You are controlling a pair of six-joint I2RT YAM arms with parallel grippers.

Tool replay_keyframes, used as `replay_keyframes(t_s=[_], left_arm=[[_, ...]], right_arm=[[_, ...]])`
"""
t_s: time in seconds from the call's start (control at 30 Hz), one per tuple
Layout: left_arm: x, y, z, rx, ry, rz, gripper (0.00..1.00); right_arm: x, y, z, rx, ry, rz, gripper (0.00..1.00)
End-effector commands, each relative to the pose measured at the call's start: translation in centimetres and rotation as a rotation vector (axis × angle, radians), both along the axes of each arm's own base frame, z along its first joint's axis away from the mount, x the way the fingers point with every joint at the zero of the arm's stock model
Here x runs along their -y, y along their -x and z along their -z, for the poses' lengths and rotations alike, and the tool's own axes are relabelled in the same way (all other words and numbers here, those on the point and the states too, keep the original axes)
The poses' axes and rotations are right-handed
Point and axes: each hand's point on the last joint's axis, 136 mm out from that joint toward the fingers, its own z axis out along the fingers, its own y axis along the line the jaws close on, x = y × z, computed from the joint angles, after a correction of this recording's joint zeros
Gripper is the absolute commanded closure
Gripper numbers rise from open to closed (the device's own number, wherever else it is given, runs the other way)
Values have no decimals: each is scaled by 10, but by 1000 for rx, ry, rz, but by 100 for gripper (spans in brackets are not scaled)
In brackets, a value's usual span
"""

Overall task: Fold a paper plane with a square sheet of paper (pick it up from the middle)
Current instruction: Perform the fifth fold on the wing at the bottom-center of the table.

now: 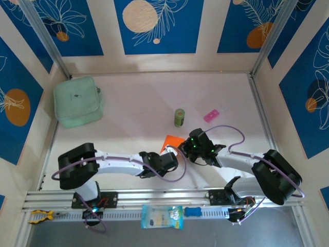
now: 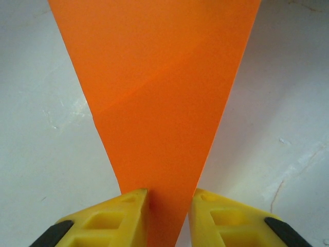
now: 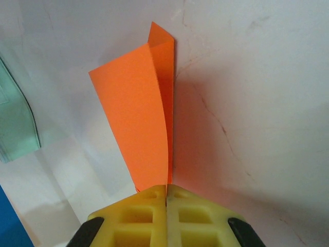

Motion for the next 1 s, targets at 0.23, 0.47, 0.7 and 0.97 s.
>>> replay_keyframes(t_s=[0.23, 0.47, 0.7, 0.97], left_arm=[[-1, -2, -2, 20, -33, -5, 76], [-4, -2, -1, 24, -50, -8, 75], [-2, -2, -1, 23, -43, -7, 79], [-1, -1, -1, 15, -29, -4, 89]], right_arm=[[-2, -2, -9, 12, -6, 7, 100], [-3, -2, -10, 14, -9, 6, 100], [-2, -2, -10, 15, -7, 6, 100], [-2, -2, -10, 16, -5, 0, 100]])
